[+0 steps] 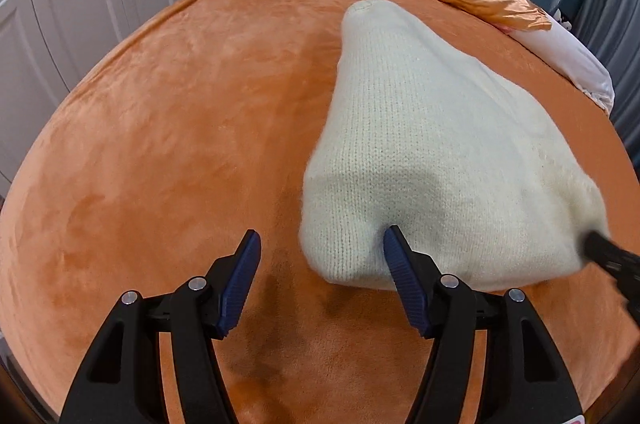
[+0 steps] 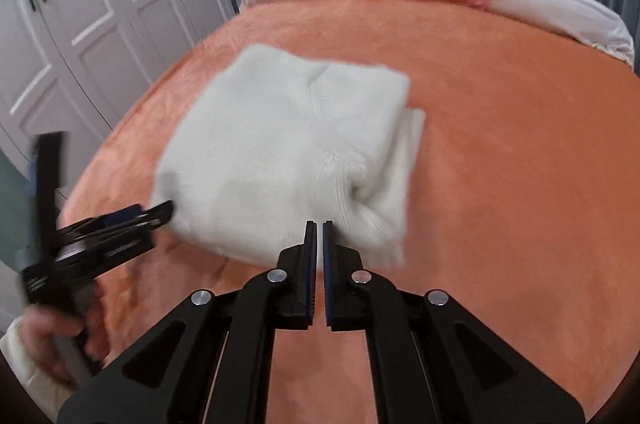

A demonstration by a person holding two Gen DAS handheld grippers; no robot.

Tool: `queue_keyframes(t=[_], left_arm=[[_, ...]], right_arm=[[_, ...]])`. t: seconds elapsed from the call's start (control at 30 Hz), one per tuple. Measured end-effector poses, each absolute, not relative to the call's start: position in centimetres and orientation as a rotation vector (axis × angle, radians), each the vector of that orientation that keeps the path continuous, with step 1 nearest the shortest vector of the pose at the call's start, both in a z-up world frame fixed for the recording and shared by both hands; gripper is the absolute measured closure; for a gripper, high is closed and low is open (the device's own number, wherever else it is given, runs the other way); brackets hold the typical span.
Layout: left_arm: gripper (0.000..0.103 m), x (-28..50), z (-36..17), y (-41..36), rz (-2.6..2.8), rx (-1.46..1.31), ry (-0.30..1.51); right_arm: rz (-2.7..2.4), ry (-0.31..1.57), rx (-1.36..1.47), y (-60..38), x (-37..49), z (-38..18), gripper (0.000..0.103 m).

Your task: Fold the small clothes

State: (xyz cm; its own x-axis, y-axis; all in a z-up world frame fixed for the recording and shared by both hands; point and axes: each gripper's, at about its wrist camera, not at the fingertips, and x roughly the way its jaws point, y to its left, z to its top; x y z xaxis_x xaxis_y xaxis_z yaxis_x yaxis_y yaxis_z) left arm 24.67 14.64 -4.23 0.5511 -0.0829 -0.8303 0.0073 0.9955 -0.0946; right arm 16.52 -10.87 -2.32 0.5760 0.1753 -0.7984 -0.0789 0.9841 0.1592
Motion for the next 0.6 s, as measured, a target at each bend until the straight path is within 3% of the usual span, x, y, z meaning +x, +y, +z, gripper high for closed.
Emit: queue_keyframes(t=[0.17,0.43,0.47,0.57,0.6], left_arm=[[0.042,23.9,-3.1,13.3,-0.045,0.001,0.968],[0.041,19.0,-1.8,9.9,-0.047,0.125,0.908],[0.040,18.5,-1.8,9.6,-0.046,0.130,0.908],[0.034,16.8,-2.3,8.7,-0.041,0.135,0.914],[0.032,16.2,-2.8,8.4,-0.041,0.136,0.928]], right_arm=[[0.149,0.986,0.282,-13.3,16.0,-3.4,0.103],[0.043,0.893,0.120,-12.6,8.5,-0.7,0.097],[0.032,0.888,0.114,-13.0,7.9,-1.0,0.093],[-0.034,0.850,0.079,-12.7,5.7,-1.6,0.054],[-0.043,0.842,0.074,-12.6,5.2,-1.8,0.052]])
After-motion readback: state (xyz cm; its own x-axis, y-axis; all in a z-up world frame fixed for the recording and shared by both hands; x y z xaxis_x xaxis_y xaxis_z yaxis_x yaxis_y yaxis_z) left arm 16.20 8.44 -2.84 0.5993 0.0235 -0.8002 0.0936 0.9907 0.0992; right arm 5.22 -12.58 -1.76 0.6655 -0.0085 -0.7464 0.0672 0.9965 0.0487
